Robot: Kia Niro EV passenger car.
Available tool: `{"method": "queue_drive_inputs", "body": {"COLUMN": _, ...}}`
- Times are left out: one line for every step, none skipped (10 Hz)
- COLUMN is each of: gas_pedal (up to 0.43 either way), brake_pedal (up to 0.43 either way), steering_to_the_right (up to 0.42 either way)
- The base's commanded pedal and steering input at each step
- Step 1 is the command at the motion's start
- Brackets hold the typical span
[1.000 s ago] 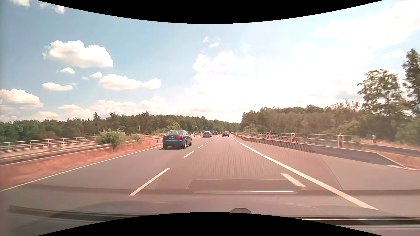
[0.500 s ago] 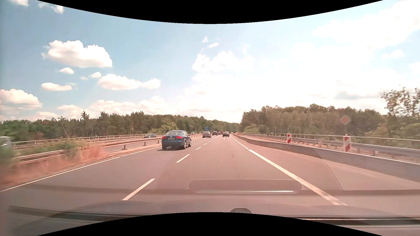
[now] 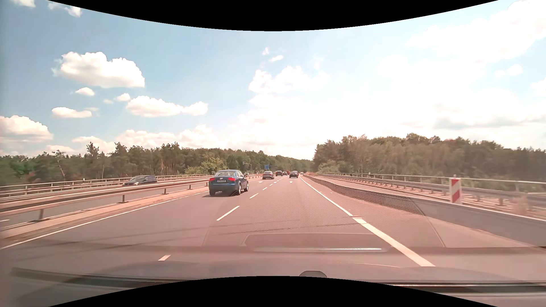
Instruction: Follow the waypoints while adhering to traffic rules and regulations
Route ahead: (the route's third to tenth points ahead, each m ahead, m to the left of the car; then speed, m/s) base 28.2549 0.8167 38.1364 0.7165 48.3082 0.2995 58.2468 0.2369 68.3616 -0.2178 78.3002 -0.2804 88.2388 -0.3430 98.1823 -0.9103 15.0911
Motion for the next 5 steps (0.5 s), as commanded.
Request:
{"method": "queue_drive_inputs", "body": {"gas_pedal": 0.0, "brake_pedal": 0.0, "steering_to_the_right": -0.002}}
{"method": "queue_drive_inputs", "body": {"gas_pedal": 0.0, "brake_pedal": 0.0, "steering_to_the_right": -0.002}}
{"method": "queue_drive_inputs", "body": {"gas_pedal": 0.0, "brake_pedal": 0.0, "steering_to_the_right": -0.002}}
{"method": "queue_drive_inputs", "body": {"gas_pedal": 0.0, "brake_pedal": 0.0, "steering_to_the_right": -0.002}}
{"method": "queue_drive_inputs", "body": {"gas_pedal": 0.0, "brake_pedal": 0.0, "steering_to_the_right": -0.002}}
